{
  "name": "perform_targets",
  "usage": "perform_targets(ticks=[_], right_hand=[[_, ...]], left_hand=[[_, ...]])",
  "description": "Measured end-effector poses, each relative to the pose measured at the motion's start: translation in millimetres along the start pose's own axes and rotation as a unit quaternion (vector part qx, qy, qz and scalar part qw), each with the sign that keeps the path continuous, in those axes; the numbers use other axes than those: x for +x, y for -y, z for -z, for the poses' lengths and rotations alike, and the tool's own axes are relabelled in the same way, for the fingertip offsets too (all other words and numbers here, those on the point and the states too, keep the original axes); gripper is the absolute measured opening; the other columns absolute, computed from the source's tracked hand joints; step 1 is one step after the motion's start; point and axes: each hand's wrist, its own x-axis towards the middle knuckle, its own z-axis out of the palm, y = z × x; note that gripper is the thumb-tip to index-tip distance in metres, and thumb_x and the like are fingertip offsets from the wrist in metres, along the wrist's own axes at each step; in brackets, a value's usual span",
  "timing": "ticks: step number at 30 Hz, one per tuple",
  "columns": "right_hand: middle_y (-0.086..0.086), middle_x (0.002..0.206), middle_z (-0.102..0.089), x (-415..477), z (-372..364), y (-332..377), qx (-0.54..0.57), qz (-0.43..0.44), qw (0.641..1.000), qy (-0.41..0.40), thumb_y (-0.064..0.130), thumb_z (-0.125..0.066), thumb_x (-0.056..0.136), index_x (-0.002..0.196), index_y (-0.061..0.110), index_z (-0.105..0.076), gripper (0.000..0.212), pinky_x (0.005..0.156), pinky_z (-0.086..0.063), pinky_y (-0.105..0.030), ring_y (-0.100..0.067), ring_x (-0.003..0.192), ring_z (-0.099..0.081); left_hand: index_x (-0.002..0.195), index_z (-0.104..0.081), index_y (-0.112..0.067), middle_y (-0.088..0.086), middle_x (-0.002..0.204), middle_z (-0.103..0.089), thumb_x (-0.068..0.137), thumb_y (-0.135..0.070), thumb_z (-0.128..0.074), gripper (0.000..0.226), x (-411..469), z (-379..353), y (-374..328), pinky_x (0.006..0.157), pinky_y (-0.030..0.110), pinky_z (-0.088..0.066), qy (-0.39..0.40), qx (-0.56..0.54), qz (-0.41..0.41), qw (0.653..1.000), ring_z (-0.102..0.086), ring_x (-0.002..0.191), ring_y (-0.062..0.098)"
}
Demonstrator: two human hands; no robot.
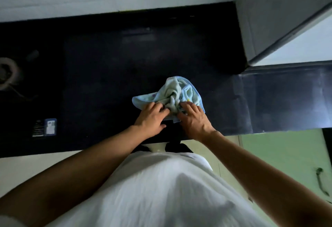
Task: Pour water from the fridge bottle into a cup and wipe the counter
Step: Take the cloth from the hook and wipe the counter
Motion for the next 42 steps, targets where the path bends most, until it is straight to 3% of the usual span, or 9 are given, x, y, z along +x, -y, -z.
perform_targets(ticks=[7,12,16,19,22,26,30,36,42], right_hand=[[-0.01,0.098,-0.062,15.0,28.0,9.5,0.13,-0.078,0.983,-0.105,0.018,-0.069,0.075,0.082,0.012,-0.07,0.009,0.081,-0.05,-0.044,-0.035,0.092,-0.057],[0.005,0.084,-0.064,29.5,76.5,18.4,0.43,-0.226,0.871,-0.072,0.021,-0.062,0.087,0.087,0.019,-0.061,0.003,0.072,-0.055,-0.04,-0.015,0.077,-0.063],[0.007,0.093,-0.065,44.4,113.4,42.1,0.424,-0.155,0.889,-0.078,0.037,-0.076,0.083,0.103,0.017,-0.057,0.034,0.069,-0.048,-0.016,-0.006,0.084,-0.063],[0.011,0.067,-0.056,59.1,129.4,58.2,0.436,-0.171,0.874,-0.131,0.027,-0.069,0.09,0.084,0.019,-0.054,0.018,0.051,-0.04,-0.017,0.0,0.056,-0.052],[0.011,0.063,-0.05,73.9,143.0,60.9,0.486,-0.167,0.835,-0.198,0.013,-0.066,0.09,0.082,0.02,-0.053,0.017,0.053,-0.038,-0.016,-0.002,0.053,-0.045],[0.009,0.059,-0.044,82.5,170.5,57.7,0.443,-0.108,0.864,-0.214,0.008,-0.061,0.089,0.079,0.018,-0.049,0.018,0.049,-0.033,-0.016,-0.005,0.05,-0.04],[0.007,0.057,-0.048,99.8,197.1,56.4,0.379,-0.061,0.89,-0.247,0.012,-0.064,0.086,0.073,0.018,-0.054,0.017,0.052,-0.035,-0.023,-0.005,0.053,-0.046],[-0.011,0.063,-0.057,129.6,281.4,44.3,0.382,0.009,0.892,-0.243,0.028,-0.069,0.093,0.077,0.015,-0.057,0.024,0.049,-0.034,-0.024,-0.01,0.051,-0.046],[-0.005,0.07,-0.066,161.6,335.4,44.4,0.337,0.018,0.908,-0.247,0.028,-0.071,0.091,0.078,0.017,-0.062,0.019,0.053,-0.041,-0.021,-0.007,0.056,-0.053]], left_hand=[[0.097,-0.073,-0.017,0.009,0.105,-0.067,0.086,-0.021,-0.065,0.014,18.2,27.2,-7.4,0.093,0.044,-0.046,-0.002,-0.045,0.056,0.997,-0.056,0.11,0.037],[0.084,-0.065,-0.019,-0.003,0.073,-0.066,0.091,-0.022,-0.066,0.008,10.2,101.1,-17.2,0.062,0.03,-0.048,-0.103,-0.211,0.098,0.967,-0.062,0.066,0.015],[0.091,-0.068,-0.022,-0.011,0.075,-0.067,0.094,-0.02,-0.063,0.006,-0.2,162.4,-28.2,0.058,0.013,-0.044,-0.152,-0.243,0.085,0.954,-0.062,0.064,0.004],[0.093,-0.068,-0.021,-0.011,0.073,-0.065,0.092,-0.018,-0.066,0.003,-7.1,197.8,-33.7,0.061,0.009,-0.043,-0.198,-0.232,0.075,0.949,-0.062,0.066,0.002],[0.088,-0.065,-0.02,-0.011,0.069,-0.064,0.092,-0.017,-0.066,0.005,-16.8,230.8,-26.7,0.061,0.01,-0.042,-0.245,-0.205,0.07,0.945,-0.061,0.064,0.004],[0.088,-0.061,-0.021,-0.01,0.071,-0.064,0.094,-0.017,-0.063,0.008,-28.5,272.0,-8.8,0.06,0.01,-0.041,-0.29,-0.141,0.066,0.944,-0.061,0.07,0.005],[0.091,-0.058,-0.023,-0.009,0.077,-0.064,0.097,-0.022,-0.059,0.006,-32.9,310.6,5.6,0.068,0.026,-0.049,-0.316,-0.095,0.05,0.943,-0.062,0.074,0.009],[0.086,-0.057,-0.025,-0.009,0.081,-0.06,0.093,-0.034,-0.05,0.013,-31.8,381.2,31.4,0.071,0.038,-0.052,-0.383,-0.052,0.0,0.922,-0.061,0.078,0.012],[0.085,-0.06,-0.017,-0.005,0.083,-0.057,0.092,-0.026,-0.053,0.013,-19.9,446.2,45.8,0.073,0.033,-0.042,-0.45,0.027,-0.013,0.892,-0.052,0.083,0.018]])
